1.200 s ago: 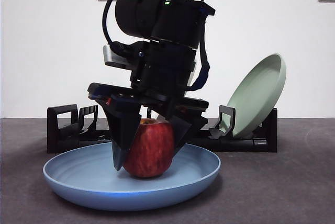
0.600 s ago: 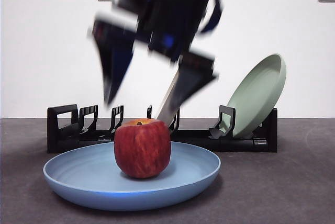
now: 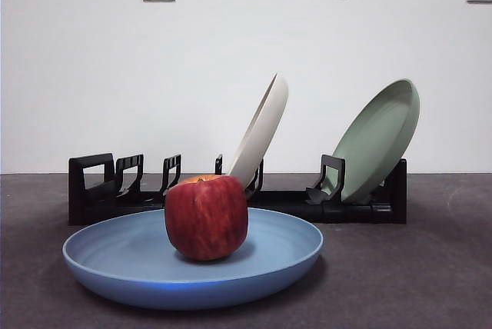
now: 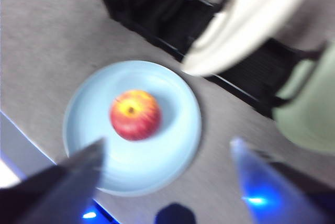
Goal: Take the blue plate from the plate rack,put the plate on the table,take the apple from the table,put the apple in the plate
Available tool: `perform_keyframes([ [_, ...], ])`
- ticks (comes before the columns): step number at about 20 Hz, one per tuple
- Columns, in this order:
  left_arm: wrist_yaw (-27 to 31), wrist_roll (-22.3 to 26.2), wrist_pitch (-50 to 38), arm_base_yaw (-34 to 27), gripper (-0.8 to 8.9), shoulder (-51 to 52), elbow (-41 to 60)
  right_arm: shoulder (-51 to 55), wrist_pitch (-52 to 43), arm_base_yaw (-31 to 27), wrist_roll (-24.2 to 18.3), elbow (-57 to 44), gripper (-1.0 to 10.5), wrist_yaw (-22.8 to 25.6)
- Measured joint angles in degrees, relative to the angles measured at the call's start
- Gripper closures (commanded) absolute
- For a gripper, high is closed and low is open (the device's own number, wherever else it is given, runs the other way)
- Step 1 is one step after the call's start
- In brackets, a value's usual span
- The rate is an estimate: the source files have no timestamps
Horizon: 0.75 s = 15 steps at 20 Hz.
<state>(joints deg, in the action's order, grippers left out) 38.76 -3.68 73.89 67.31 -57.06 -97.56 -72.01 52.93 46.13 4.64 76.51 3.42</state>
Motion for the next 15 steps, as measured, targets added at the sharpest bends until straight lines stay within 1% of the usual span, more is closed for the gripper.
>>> perform_keyframes([
  [3, -0.13, 0.02, -0.52, 0.0, 8.22, -2.16, 0.24, 3.39, 1.03, -0.55, -1.09, -0.02, 9.6, 0.02],
  [4, -0.17, 0.17, -2.82, 0.0, 8.22, -2.1, 1.7, 4.57, 1.01, -0.59, -1.27, 0.0, 9.6, 0.02],
  [6, -0.13, 0.26, -7.61, 0.02, 8.22, -0.96, 6.78, 6.51, 0.9, -0.68, -1.51, -0.02, 9.6, 0.02],
  [9, -0.13, 0.28, -15.15, 0.02, 8.22, 2.05, 18.69, 9.62, -2.32, -0.7, -1.92, -1.99, 9.6, 0.02],
  [12, -0.13, 0.26, -27.08, 0.02, 8.22, 7.48, 32.02, 14.05, -9.9, -0.72, -1.9, -10.75, 9.6, 0.0],
  [15, -0.04, 0.2, -41.94, 0.02, 8.22, 12.92, 46.38, 19.87, -21.33, -0.66, -0.28, -25.0, 9.6, 0.0],
])
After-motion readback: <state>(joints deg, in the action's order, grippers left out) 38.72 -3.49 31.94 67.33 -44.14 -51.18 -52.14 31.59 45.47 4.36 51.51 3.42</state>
